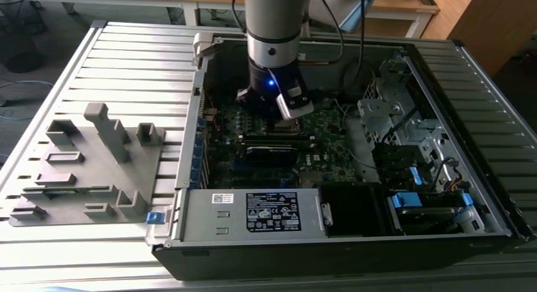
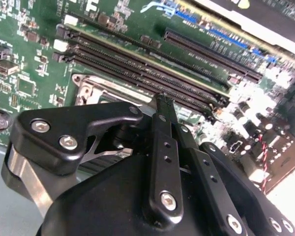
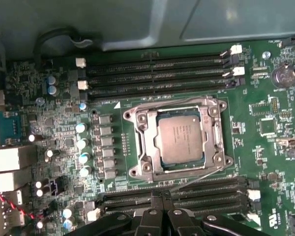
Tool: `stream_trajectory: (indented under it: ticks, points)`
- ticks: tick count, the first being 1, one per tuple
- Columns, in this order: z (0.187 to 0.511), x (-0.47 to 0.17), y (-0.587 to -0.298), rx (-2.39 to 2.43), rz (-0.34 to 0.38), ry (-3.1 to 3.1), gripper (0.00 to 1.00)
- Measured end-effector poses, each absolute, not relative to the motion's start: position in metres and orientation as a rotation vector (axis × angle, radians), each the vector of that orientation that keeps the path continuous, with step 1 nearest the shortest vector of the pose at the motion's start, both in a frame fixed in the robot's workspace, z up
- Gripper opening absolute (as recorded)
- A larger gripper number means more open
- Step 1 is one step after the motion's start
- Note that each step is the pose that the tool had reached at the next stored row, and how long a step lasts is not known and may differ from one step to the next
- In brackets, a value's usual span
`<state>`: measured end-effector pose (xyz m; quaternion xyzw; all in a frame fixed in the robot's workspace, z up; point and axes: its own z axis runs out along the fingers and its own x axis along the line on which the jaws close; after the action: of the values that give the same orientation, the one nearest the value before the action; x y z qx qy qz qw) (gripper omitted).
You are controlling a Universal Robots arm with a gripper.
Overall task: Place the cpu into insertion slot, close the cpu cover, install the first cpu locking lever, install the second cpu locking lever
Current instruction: 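Install the second cpu locking lever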
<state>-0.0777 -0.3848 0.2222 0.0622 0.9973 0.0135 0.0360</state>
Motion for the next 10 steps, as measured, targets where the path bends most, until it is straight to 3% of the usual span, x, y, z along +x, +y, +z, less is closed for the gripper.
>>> stream_trajectory:
  ticks: [10]
  points:
    - [0.2132, -0.0798, -0.3867, 0.191, 0.042, 3.063, 0.11]
